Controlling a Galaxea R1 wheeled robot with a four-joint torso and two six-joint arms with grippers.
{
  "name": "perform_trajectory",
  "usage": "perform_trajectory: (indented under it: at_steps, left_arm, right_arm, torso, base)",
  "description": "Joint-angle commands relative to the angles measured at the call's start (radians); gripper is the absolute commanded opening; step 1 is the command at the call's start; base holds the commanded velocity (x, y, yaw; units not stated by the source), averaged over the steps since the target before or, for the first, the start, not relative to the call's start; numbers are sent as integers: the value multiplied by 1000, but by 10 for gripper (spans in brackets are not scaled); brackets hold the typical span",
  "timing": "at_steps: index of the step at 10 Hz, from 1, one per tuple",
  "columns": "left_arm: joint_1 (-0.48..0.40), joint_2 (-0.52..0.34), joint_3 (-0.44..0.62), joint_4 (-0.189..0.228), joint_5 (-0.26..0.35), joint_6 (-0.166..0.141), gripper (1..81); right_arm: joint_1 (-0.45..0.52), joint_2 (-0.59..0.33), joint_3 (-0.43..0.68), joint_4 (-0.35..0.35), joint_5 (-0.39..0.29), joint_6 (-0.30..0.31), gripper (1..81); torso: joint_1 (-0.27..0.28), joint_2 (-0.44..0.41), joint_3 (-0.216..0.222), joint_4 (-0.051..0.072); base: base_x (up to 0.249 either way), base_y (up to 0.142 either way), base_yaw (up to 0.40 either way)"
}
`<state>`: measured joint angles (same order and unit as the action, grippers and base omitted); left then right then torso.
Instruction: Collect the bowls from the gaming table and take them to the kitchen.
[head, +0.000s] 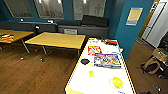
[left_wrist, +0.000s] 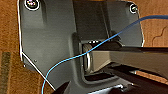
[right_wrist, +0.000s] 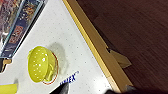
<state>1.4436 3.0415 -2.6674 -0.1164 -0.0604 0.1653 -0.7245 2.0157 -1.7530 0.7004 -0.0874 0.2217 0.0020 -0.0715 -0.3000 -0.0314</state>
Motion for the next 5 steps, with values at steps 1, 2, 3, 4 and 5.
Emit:
perform_trajectory:
  at_steps: [1, 2, 3, 4, 5]
  left_arm:
    - [-30, 1, 1, 7, 62, 8, 811]
    - [-30, -1, 0, 7, 62, 8, 811]
    - [-30, 1, 0, 7, 62, 8, 811]
    - [-30, 1, 0, 7, 62, 8, 811]
    - [-30, 1, 0, 7, 62, 8, 811]
  right_arm:
    - [154, -35, -37, 24, -60, 48, 811]
    - [173, -29, -31, 22, -60, 57, 811]
    - [187, -26, -14, 22, -58, 57, 811]
    - [199, -24, -2, 24, -58, 57, 811]
    - [213, -19, 7, 24, -58, 59, 811]
  torso:
    - [0, 0, 0, 0]
    - [0, 0, 0, 0]
    - [1, 0, 0, 0]
    - [1, 0, 0, 0]
    - [1, 0, 0, 0]
  base:
    - [0, 0, 0]
    - [0, 0, 0]
    - [0, 0, 0]
    - [0, 0, 0]
    - [0, 0, 0]
